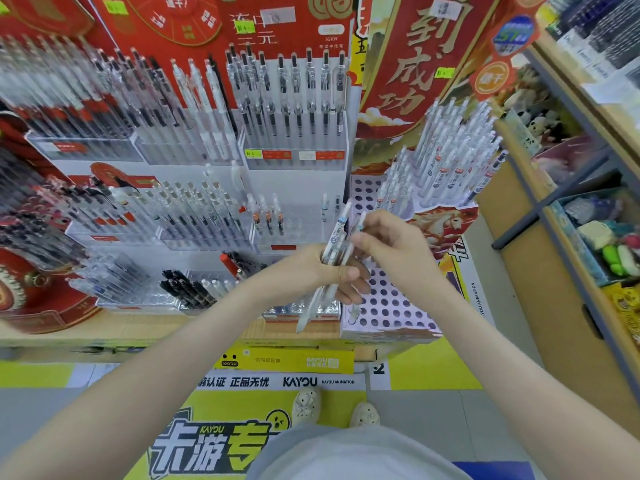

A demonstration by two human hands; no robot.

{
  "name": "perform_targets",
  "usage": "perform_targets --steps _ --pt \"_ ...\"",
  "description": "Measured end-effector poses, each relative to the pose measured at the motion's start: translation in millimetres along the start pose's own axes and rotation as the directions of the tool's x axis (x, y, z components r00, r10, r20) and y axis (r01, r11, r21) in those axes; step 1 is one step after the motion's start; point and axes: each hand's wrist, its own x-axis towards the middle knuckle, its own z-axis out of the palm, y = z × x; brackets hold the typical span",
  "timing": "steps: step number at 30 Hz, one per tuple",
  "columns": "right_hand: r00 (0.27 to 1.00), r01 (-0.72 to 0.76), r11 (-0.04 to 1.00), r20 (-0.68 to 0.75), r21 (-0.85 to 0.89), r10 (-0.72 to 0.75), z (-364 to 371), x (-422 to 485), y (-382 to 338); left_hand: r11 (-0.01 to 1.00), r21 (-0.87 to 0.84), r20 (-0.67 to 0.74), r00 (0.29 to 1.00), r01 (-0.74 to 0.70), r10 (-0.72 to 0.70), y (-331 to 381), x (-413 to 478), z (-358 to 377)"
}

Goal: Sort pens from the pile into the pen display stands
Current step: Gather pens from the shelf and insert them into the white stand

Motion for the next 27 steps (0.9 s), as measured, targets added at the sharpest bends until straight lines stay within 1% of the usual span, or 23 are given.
perform_targets --steps 2,3,5,6,7,8,10,12,14,16,19,24,25,27 --pt "0.999 -0.001 0.994 -0.044 0.106 0.006 -8.9 -2.7 -2.7 0.999 -0.032 -0.020 1.000 0.011 -0.012 2.4 -0.3 -2.5" --pt "0.996 0.011 0.986 -0.090 0.169 0.005 -15.6 -4.9 -2.7 0.999 -0.044 -0.038 0.999 0.024 -0.025 2.1 -0.9 -5.4" --pt "0.973 0.061 0.962 -0.229 0.265 0.002 -29.1 -8.7 -0.2 0.999 -0.026 -0.095 0.995 0.033 -0.035 -1.0 -2.7 -12.0" --pt "0.954 0.093 0.961 -0.298 0.259 -0.012 -35.2 -10.9 2.7 1.000 0.000 -0.131 0.991 0.026 -0.026 -3.8 -3.6 -15.0" --pt "0.938 0.114 0.971 -0.344 0.211 -0.035 -40.0 -13.0 8.0 1.000 0.023 -0.171 0.985 0.018 -0.014 -7.3 -3.9 -17.1" --pt "0.934 0.117 0.984 -0.351 0.133 -0.064 -42.7 -15.1 14.4 0.999 0.034 -0.211 0.978 0.007 0.000 -10.4 -4.2 -18.3" --pt "0.960 0.080 0.995 -0.265 -0.067 -0.095 -43.0 -19.9 32.4 0.999 0.039 -0.271 0.962 -0.026 0.035 -15.7 -2.8 -20.2" --pt "0.988 0.023 0.974 -0.145 -0.226 -0.057 -39.3 -23.7 55.0 0.998 0.025 -0.296 0.953 -0.053 0.058 -19.5 -1.3 -20.9" --pt "0.999 -0.002 0.943 -0.048 -0.332 -0.014 -34.2 -26.2 72.2 0.997 -0.015 -0.297 0.953 -0.069 0.061 -21.4 -0.8 -20.5" --pt "1.000 0.025 0.922 0.006 -0.386 -0.024 -30.1 -26.3 81.0 0.996 -0.050 -0.295 0.954 -0.074 0.056 -22.4 -0.9 -19.0" --pt "0.998 0.054 0.902 0.036 -0.429 -0.042 -28.3 -22.5 81.3 0.994 -0.080 -0.294 0.955 -0.070 0.044 -22.9 -0.6 -16.9" --pt "0.996 0.081 0.869 0.077 -0.488 -0.050 -28.0 -19.3 85.7 0.998 -0.050 -0.281 0.960 -0.029 0.014 -27.7 -1.4 -19.3" --pt "0.995 0.073 0.862 0.100 -0.501 -0.026 -27.2 -20.0 88.9 0.999 -0.048 -0.271 0.963 -0.018 0.004 -28.4 -1.5 -19.6" --pt "0.983 0.034 0.842 0.170 -0.538 0.069 -24.1 -21.3 95.5 0.999 -0.032 -0.236 0.972 0.005 -0.012 -29.7 -1.5 -19.3"
